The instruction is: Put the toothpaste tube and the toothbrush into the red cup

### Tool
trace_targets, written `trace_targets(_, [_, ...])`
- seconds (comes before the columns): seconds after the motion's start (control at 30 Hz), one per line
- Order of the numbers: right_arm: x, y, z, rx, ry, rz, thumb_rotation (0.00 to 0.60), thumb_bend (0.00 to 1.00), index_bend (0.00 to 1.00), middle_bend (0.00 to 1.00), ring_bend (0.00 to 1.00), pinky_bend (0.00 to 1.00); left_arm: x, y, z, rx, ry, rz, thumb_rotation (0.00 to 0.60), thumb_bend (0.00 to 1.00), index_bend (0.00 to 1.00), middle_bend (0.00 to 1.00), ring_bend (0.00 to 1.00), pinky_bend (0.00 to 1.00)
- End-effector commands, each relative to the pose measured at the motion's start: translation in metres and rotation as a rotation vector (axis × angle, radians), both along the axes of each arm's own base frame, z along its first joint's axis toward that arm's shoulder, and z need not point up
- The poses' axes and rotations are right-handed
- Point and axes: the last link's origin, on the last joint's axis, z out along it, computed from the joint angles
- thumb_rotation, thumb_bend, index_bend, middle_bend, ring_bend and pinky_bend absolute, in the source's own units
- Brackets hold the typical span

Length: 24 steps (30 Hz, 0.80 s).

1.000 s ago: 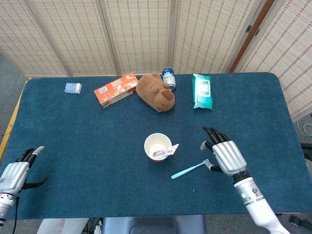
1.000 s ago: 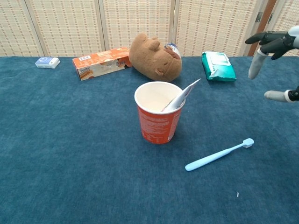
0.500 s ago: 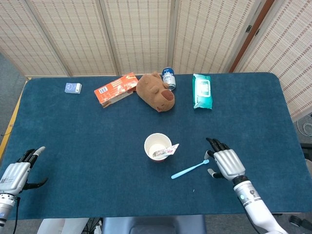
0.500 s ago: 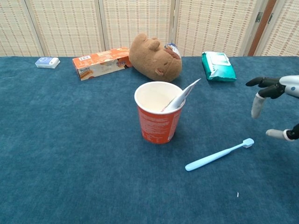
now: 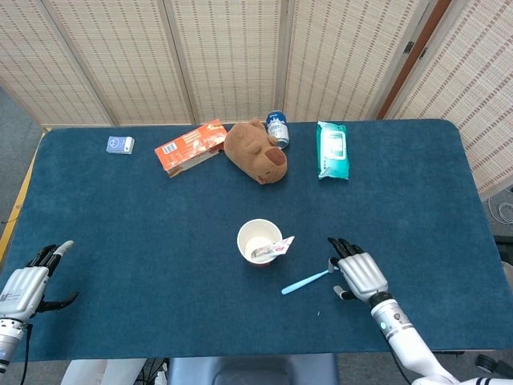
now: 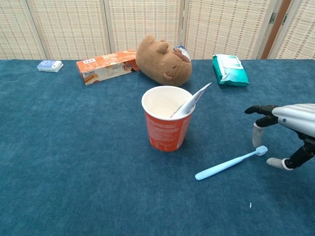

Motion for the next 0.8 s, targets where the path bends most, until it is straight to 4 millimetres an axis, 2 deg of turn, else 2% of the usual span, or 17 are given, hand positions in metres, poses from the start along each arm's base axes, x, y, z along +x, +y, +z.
trace_targets(0.03, [0.001, -0.001, -0.006, 0.005, 0.018, 0.014, 0.6, 0.2, 0.45, 0.05, 0.0, 0.19, 0.0, 0.0, 0.0, 0.0, 0.0, 0.0, 0.6, 0.22, 0.02, 0.15, 0.09, 0.26])
trace_targets(0.8, [0.016, -0.004, -0.037, 0.044, 0.072, 0.087, 0.6, 0.21, 0.45, 0.05, 0.0, 0.19, 0.001, -0.001, 0.003, 0.007, -0.013, -0.002, 0.6, 0.22, 0.02, 0.15, 0.09, 0.26])
